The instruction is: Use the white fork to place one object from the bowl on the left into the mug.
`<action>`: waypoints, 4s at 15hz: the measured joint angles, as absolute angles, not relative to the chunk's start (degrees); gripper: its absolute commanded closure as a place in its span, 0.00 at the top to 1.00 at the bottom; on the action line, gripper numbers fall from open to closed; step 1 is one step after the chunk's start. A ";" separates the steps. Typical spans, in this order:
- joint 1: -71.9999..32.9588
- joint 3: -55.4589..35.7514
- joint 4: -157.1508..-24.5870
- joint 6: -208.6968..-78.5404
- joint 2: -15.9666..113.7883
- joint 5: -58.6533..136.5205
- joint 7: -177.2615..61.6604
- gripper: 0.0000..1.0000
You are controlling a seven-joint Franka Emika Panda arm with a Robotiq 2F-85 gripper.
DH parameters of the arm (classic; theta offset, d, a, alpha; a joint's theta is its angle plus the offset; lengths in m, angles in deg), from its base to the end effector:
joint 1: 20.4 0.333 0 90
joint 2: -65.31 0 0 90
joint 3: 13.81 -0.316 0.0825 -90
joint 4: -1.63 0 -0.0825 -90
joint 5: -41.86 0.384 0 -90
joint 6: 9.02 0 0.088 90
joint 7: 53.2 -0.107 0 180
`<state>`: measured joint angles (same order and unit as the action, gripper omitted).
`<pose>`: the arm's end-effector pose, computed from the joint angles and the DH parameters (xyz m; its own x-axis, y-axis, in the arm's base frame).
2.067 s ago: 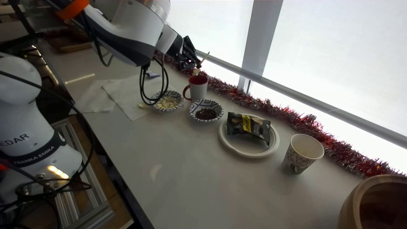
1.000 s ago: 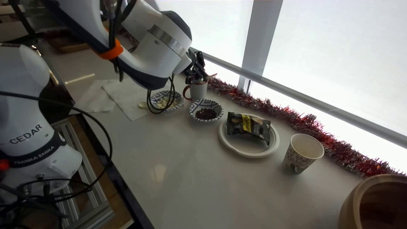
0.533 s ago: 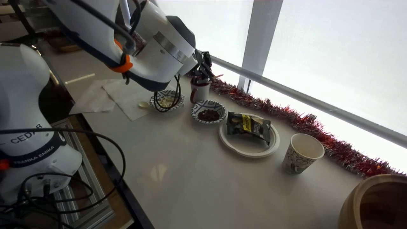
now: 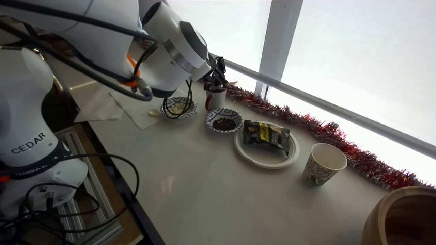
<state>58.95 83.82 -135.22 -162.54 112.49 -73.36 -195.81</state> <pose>0.4764 -0.1037 0.2955 0.1513 -0.9550 0.2553 -0.7109 -0.2846 -0.6432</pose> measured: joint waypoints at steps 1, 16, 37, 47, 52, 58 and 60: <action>58.64 83.00 -135.71 -161.45 112.70 -72.20 -194.81 0.03; 46.50 71.65 -140.30 -155.00 110.22 -50.08 -184.73 0.03; 45.85 74.66 -140.61 -168.62 95.17 -33.61 -175.91 0.03; 45.65 75.53 -140.19 -168.25 94.89 -33.61 -175.95 0.03; 45.60 74.14 -140.14 -170.61 94.90 -35.00 -175.95 0.03; 45.40 73.44 -140.15 -169.83 94.56 -35.48 -175.95 0.03; 45.12 73.48 -140.15 -168.77 94.24 -35.45 -175.95 0.03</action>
<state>45.12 73.48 -140.15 -168.77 94.24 -35.45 -175.95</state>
